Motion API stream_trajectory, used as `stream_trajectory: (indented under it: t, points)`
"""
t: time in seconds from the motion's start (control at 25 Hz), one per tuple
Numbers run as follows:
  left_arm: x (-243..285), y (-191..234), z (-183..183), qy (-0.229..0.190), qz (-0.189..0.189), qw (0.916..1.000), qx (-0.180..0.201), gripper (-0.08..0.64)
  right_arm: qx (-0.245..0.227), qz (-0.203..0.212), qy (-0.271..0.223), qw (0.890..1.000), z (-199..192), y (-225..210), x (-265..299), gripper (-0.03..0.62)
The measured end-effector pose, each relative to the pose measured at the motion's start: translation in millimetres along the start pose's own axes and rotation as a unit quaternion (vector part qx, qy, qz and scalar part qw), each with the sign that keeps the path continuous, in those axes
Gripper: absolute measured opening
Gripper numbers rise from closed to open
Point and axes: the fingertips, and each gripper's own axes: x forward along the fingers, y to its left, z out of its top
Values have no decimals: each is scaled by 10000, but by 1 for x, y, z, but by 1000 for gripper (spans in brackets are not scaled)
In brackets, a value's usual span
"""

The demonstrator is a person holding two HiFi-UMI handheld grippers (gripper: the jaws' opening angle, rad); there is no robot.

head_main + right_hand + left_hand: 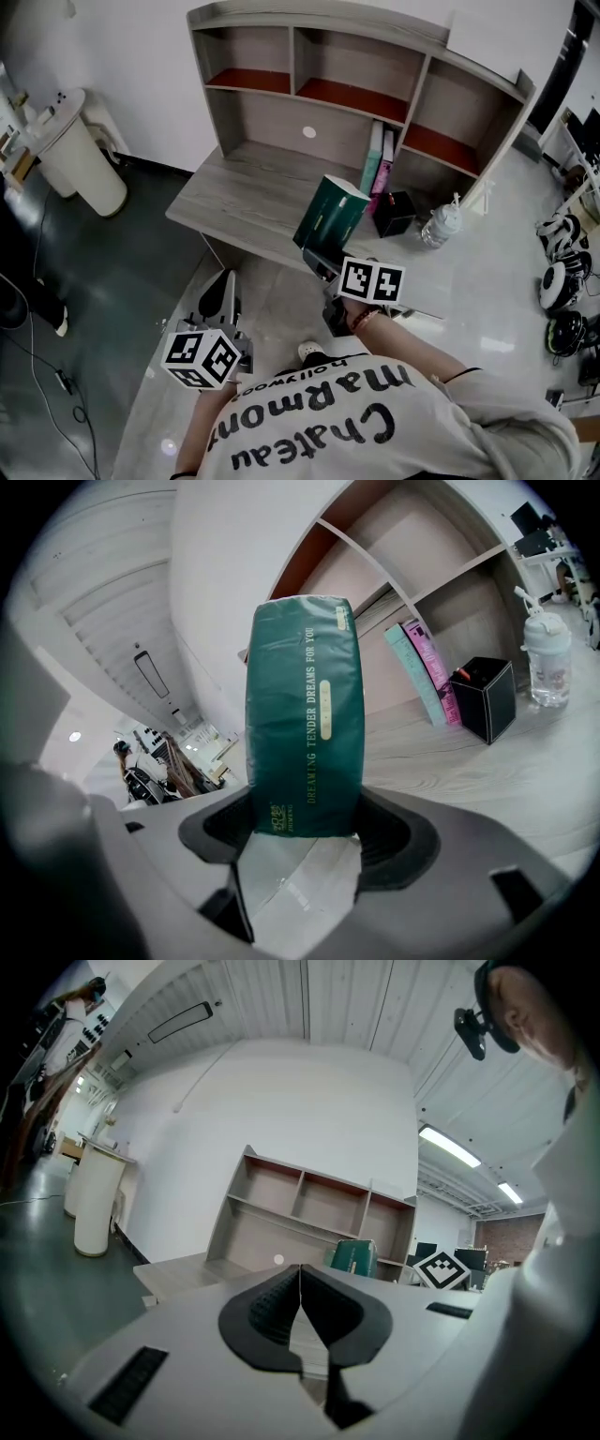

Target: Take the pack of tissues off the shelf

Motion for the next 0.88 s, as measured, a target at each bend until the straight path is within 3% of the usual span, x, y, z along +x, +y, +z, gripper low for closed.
stream_trajectory:
  t: [0.88]
  points:
    - [-58, -36, -29, 140, -336, 9993, 8, 18, -106, -165, -272, 9994, -48, 9, -74, 334]
